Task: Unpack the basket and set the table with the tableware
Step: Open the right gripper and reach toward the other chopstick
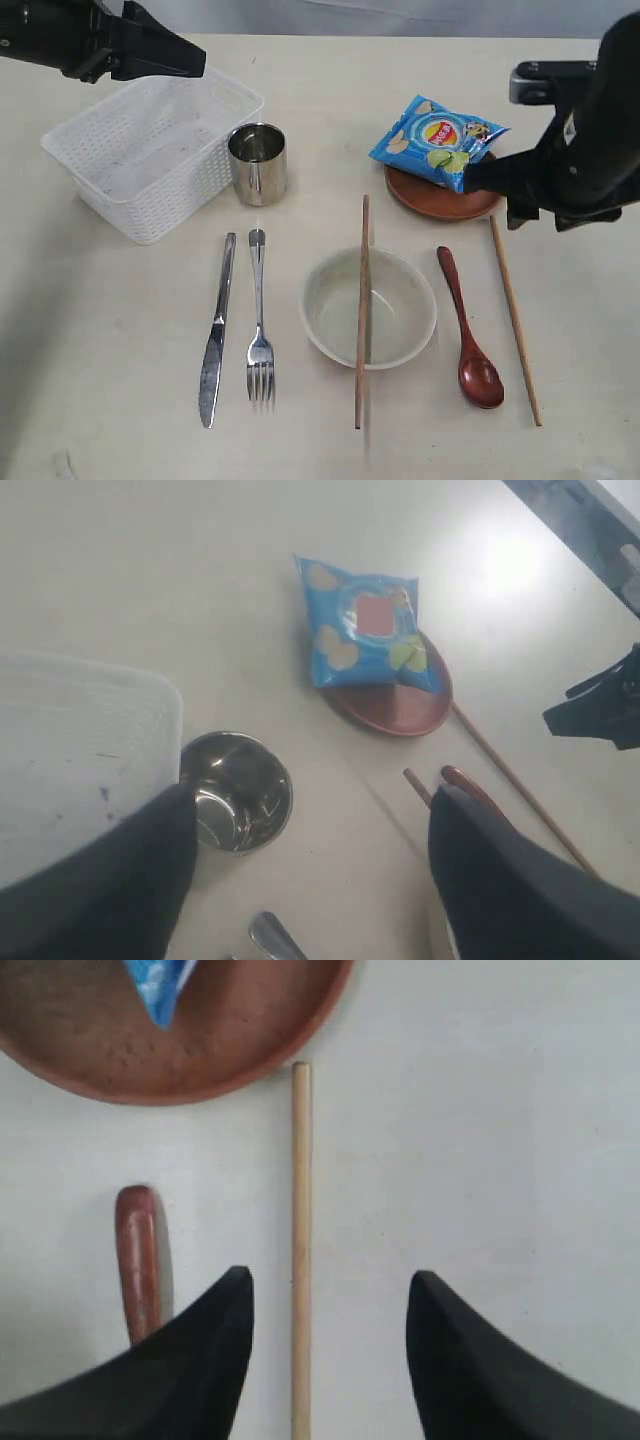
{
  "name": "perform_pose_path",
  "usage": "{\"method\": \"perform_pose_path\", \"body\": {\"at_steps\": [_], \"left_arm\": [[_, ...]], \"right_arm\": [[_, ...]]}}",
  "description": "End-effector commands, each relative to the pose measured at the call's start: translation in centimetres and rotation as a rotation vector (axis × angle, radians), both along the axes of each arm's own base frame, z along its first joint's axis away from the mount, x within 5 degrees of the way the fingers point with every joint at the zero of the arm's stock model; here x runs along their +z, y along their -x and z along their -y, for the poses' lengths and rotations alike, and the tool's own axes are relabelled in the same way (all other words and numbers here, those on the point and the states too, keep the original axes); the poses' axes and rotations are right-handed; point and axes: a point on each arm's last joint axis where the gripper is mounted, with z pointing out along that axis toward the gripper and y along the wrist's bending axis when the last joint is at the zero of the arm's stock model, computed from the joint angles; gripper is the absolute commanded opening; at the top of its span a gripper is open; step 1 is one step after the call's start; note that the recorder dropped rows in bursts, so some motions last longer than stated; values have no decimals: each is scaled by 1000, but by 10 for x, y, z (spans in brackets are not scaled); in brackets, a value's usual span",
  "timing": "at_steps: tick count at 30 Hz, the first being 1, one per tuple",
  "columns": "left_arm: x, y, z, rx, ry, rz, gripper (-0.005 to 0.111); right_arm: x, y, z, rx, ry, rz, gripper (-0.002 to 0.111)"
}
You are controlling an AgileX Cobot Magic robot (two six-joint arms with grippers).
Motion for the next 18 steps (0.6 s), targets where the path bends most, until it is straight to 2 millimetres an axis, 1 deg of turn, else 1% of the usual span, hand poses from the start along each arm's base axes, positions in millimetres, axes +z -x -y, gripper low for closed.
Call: {"method": "perform_pose_path", "body": {"at_steps": [1,6,12,18], "left_arm": [[1,2,3,-13,3,4,62],[1,2,3,-13,3,4,62],[1,2,3,-13,3,4,62],[1,3,3,-14,4,4,62]], "right_arm": [[-14,8,6,23,-10,15,46],[-26,14,7,28,-11,-2,46],[-49,11,3,20,-21,-69,46],[-66,6,1,24,-24,-89,46]]}}
